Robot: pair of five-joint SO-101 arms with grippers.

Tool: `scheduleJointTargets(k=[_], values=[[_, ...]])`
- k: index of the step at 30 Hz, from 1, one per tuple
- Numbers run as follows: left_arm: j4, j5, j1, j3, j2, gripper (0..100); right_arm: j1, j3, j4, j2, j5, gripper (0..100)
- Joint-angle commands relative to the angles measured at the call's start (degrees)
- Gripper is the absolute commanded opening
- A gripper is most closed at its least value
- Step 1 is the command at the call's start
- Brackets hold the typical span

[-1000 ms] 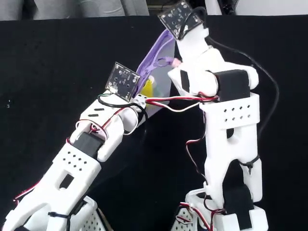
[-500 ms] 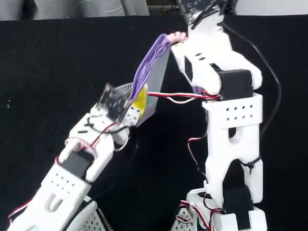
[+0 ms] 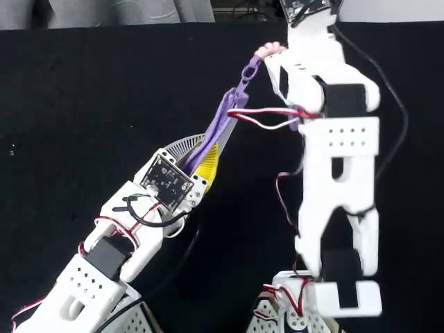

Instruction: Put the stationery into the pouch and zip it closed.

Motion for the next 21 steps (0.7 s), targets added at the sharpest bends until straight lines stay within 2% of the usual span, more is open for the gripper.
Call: scheduleJointTargets(k=[1, 7, 12, 16, 21], values=[[1.1, -0.5, 0.6, -0.1, -1.1, 3, 6.4, -0.5, -2.9, 4.3, -1.3, 1.1], [1.2, 5.3, -3.2, -2.3, -1.1, 3, 6.3, -0.5, -0.5, 10.2, -1.3, 1.1], [1.4, 7.2, -6.2, -3.8, -1.1, 3, 6.3, 0.7, -0.5, 13.9, -1.3, 1.1], [7.0, 9.5, -6.5, -7.8, -1.1, 3, 6.3, 4.5, -1.6, 16.3, -1.2, 1.1], [12.5, 11.1, -6.2, -11.6, -1.4, 3, 6.5, 9.5, -8.1, 18.7, -0.9, 1.1]])
